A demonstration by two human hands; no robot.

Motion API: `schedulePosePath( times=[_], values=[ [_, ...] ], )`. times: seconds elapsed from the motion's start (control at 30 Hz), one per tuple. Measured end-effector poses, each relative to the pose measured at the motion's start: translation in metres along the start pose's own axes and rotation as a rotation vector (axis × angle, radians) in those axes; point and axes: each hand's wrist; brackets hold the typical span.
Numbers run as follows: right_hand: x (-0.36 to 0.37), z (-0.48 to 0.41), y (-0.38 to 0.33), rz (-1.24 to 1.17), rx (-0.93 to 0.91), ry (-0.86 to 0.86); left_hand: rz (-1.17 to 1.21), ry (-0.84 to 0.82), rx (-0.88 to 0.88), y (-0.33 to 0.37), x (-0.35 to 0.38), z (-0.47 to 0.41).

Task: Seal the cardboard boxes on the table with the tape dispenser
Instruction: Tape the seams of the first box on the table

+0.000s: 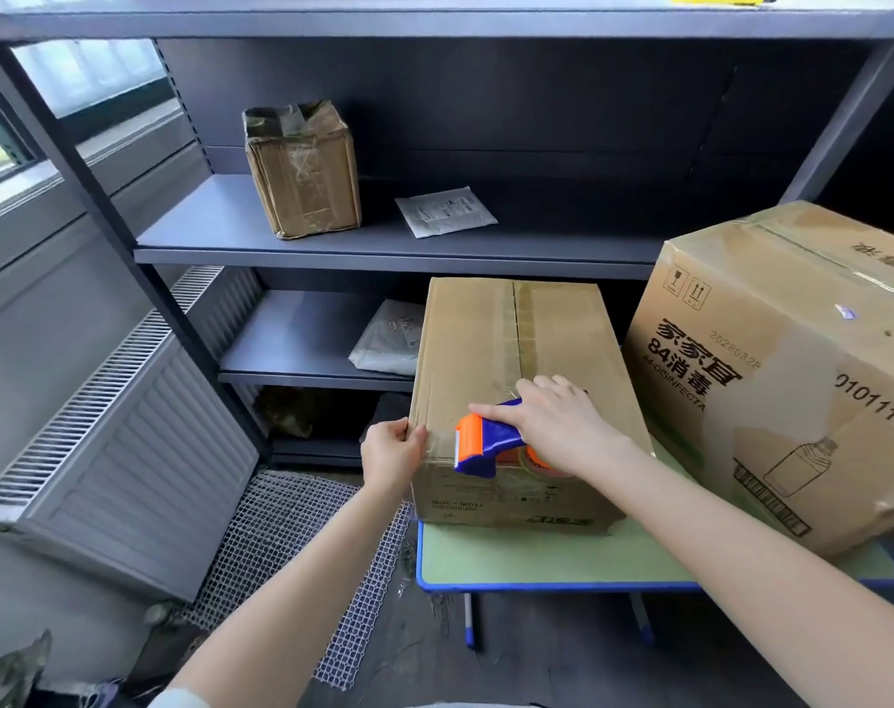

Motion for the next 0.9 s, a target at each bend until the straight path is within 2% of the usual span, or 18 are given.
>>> schedulePosePath(
  times=[0.13,0.3,0.53,0.9],
  values=[
    [0.000,-0.001,0.009,-0.018,-0.029,0.002,0.154,0.005,-0.073,-0.004,0.001,0.005],
    [0.001,-0.001,0.011,0.005,-0.070,0.008,-0.043,0.099,-0.018,0.006,0.009,0.018],
    [0.001,-0.002,0.020,0.008,-0.117,-0.008,-0.074,0.185,-0.047,0.014,0.015,0.026],
    [-0.007,0.021,0.056,-0.088,-0.196,-0.031,0.082,0.221,-0.146,0.017,0.018,0.022]
  ],
)
Point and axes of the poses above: each hand's wrist, its own z-axis away from the middle knuckle, its own x-axis out of the palm, y = z × x, and after that the axes turned 10 degrees about -z, right-handed
